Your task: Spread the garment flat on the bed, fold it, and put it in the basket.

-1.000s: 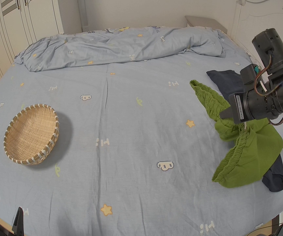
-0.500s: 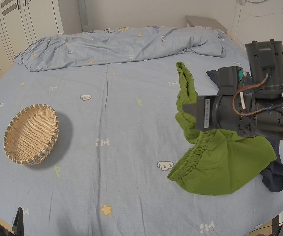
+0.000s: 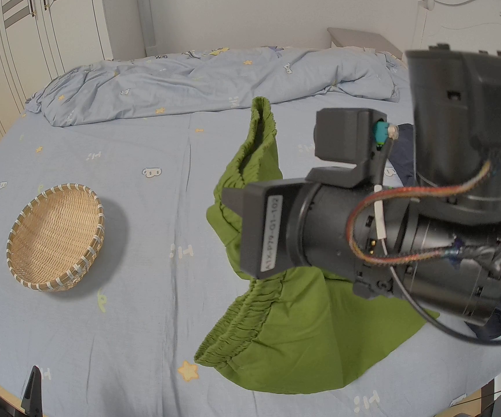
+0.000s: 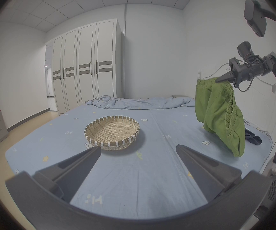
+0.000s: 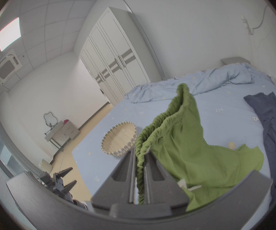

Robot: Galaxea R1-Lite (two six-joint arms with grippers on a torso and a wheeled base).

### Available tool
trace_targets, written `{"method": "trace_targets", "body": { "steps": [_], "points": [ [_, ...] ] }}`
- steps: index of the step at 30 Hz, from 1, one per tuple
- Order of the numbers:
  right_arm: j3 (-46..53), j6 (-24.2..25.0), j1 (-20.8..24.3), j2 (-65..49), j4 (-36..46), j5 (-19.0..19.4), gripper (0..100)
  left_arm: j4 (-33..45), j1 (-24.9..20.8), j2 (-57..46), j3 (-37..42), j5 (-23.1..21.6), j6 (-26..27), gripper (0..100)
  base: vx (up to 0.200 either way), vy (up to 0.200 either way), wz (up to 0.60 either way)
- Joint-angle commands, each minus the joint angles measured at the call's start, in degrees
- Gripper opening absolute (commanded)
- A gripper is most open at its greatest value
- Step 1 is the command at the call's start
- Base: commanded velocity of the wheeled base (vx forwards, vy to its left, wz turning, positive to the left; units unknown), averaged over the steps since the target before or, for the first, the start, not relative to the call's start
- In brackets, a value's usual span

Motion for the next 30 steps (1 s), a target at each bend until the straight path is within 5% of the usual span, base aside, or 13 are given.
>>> {"method": "trace_targets", "body": {
  "steps": [1, 12, 13, 20, 30],
  "points": [
    [5.3, -2.8, -1.2, 4.6, -11.6, -1.3, 0, 0.0, 0.0, -0.9, 1.0, 0.0, 0.0, 100, 0.0, 0.0, 0.0],
    [0.1, -2.9, -5.6, 16.4, -13.5, 0.9, 0, 0.0, 0.0, -0.9, 1.0, 0.0, 0.0, 100, 0.0, 0.0, 0.0],
    [-0.4, -2.9, -5.6, 16.9, -13.0, 1.8, 100, 0.0, 0.0, -0.9, 1.0, 0.0, 0.0, 100, 0.0, 0.0, 0.0],
    [1.1, -3.8, -7.0, 17.5, -12.7, 7.7, 100, 0.0, 0.0, -0.9, 1.0, 0.0, 0.0, 100, 0.0, 0.0, 0.0],
    [7.4, -3.6, -14.9, 14.2, -12.7, 8.5, 100, 0.0, 0.0, -0.9, 1.0, 0.0, 0.1, 100, 0.0, 0.0, 0.0]
  ]
}}
